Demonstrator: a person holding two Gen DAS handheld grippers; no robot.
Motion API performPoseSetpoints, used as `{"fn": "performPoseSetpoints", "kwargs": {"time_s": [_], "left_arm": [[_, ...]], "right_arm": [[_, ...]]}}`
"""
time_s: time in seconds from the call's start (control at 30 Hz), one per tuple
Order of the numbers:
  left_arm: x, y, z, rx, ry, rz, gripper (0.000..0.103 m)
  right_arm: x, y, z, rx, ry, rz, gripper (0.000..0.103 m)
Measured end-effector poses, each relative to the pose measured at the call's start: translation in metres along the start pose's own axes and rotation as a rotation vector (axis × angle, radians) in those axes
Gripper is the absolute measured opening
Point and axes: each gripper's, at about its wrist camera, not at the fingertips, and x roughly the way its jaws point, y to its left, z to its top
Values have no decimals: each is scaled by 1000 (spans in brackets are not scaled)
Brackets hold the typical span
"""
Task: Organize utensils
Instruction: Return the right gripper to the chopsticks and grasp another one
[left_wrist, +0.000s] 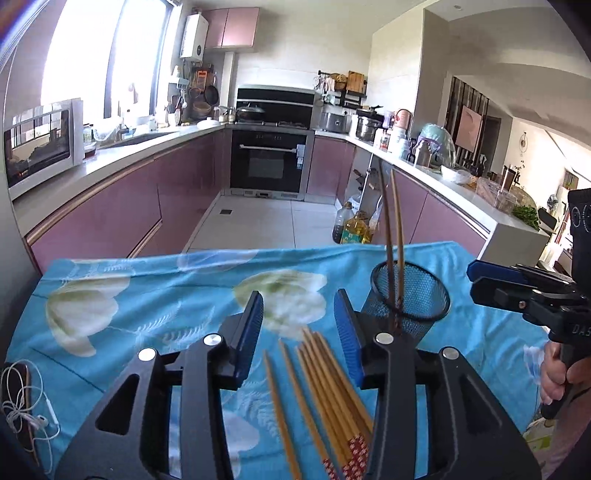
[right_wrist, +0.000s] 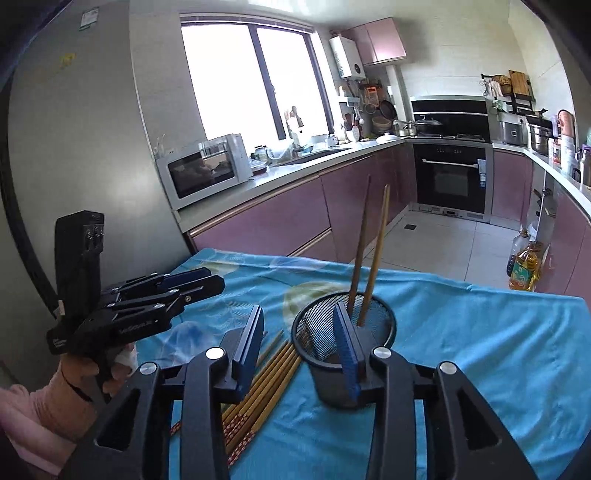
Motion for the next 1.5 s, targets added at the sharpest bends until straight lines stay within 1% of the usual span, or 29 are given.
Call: {"fn": "performPoseSetpoints", "kwargs": {"time_s": [0.1, 0.17, 0.27, 0.37, 0.47, 0.57, 0.77, 0.9, 1.03, 1.23, 1.37, 1.5], "left_arm": [[-2, 14, -31, 1, 58, 18, 40], [0, 18, -51, 4, 94, 24, 40], [5, 20, -75, 4, 135, 33, 40], [10, 23, -90, -6, 182, 26, 40], [14, 27, -101, -18, 213, 12, 40], [14, 24, -103, -27, 230, -14, 40], [19, 18, -104, -17, 248, -11, 39], [24, 18, -108, -12, 271, -3, 38], [30, 18, -110, -12, 295, 4, 36], [34, 19, -112, -8, 301, 9, 35], [37, 20, -112, -9, 305, 19, 29], [38, 20, -112, -2, 311, 14, 23]], "right_arm": [[15, 13, -20, -8, 76, 8, 37], [27, 18, -33, -1, 122, 19, 37], [45, 23, -50, 16, 185, 5, 37], [59, 28, -61, 22, 228, -7, 37], [65, 30, -68, 31, 247, -14, 37], [68, 30, -72, 46, 257, -26, 37], [73, 30, -78, 46, 276, -48, 35], [77, 33, -80, 26, 286, -77, 31], [82, 36, -81, 10, 299, -96, 31], [86, 38, -81, -5, 305, -116, 30], [85, 35, -81, 3, 311, -126, 29], [81, 30, -81, 3, 313, -153, 29]]}}
